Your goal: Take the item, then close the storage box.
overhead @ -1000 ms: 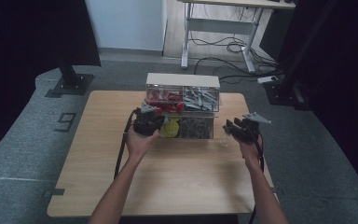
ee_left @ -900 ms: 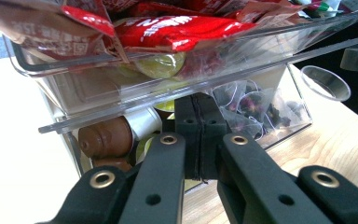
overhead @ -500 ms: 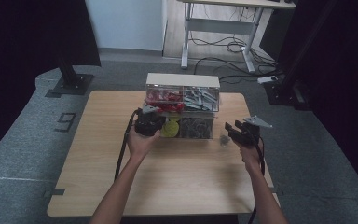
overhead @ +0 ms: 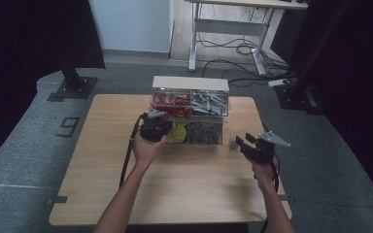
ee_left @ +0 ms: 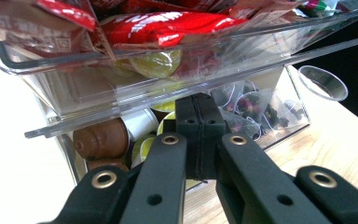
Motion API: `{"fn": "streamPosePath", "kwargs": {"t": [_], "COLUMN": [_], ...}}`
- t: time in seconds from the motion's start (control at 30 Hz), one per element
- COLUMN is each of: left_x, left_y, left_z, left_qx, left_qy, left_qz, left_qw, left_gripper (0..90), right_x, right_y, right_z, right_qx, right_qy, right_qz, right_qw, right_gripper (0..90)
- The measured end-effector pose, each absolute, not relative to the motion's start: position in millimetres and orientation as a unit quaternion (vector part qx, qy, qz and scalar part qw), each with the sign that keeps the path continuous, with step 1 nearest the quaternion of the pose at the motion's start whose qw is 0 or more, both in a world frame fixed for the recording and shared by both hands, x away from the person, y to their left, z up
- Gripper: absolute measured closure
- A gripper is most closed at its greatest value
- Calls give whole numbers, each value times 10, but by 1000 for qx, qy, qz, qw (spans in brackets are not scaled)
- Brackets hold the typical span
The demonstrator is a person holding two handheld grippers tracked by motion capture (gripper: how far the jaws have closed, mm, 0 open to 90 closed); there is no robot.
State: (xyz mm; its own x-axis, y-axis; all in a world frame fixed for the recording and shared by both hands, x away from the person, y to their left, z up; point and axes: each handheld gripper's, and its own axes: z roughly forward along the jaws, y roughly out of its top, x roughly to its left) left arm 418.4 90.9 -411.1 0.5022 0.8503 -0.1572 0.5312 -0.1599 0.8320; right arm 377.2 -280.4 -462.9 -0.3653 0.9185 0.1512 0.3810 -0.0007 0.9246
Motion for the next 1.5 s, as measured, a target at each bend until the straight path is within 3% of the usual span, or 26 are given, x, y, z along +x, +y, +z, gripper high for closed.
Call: {"fn": "streamPosePath", "kwargs": {"t": [1.1, 1.5], "left_x": [4050, 4040], "left_y": [974, 969], "left_z": [-4273, -4405], "left_qx": [738, 741], "left_qy": [474, 478], "left_qz": [168, 160], "left_qw": [449, 444], "left_gripper": [900, 900], "right_x": [3036, 3017], "right_y": [-2947, -2950], "right_z": [-5117, -5223], "right_qx": [490, 493], "right_qy": [672, 679], "right_qz": [504, 494], "right_qw": [232, 226], "right_gripper": [500, 500]}}
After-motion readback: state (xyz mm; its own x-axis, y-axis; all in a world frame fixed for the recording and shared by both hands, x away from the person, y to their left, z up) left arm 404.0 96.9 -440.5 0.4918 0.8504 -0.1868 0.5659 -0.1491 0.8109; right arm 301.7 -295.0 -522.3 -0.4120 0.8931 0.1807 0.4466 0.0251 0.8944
